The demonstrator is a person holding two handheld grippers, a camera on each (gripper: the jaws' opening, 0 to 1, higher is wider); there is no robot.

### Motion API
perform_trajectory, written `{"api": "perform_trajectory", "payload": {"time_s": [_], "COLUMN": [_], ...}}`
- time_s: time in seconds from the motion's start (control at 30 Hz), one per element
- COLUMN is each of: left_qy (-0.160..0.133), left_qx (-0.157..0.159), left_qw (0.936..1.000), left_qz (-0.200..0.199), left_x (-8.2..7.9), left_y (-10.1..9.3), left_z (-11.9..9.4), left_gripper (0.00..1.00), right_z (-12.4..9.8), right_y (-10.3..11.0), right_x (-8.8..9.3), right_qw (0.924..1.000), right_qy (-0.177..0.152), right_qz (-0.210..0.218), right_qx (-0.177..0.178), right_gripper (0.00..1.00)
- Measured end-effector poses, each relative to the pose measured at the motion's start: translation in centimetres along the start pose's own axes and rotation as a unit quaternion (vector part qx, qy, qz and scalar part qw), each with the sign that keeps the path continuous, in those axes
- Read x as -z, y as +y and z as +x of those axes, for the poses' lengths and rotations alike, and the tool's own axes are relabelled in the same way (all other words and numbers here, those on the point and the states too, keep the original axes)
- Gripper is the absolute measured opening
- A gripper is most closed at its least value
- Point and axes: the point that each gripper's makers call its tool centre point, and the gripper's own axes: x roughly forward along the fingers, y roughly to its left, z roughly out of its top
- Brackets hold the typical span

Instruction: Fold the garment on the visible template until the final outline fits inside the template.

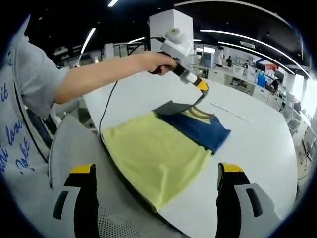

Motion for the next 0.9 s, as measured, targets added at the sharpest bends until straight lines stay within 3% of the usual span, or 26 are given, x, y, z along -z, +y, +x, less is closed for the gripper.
{"api": "perform_trajectory", "payload": {"time_s": [0.9], "left_qy": [0.015], "left_qx": [0.024], "left_qw": [0.9995], "left_qz": [-0.011], "left_x": [2.1], "left_y": [-3.1], "left_z": [2.5], "left_gripper": [0.00], "right_z": [0.1], "right_y": [-0.3], "right_x": [0.8], "right_qw": [0.9999], "right_qy": [0.008], "right_qz": [0.002], "right_qx": [-0.009], "right_gripper": [1.00]}}
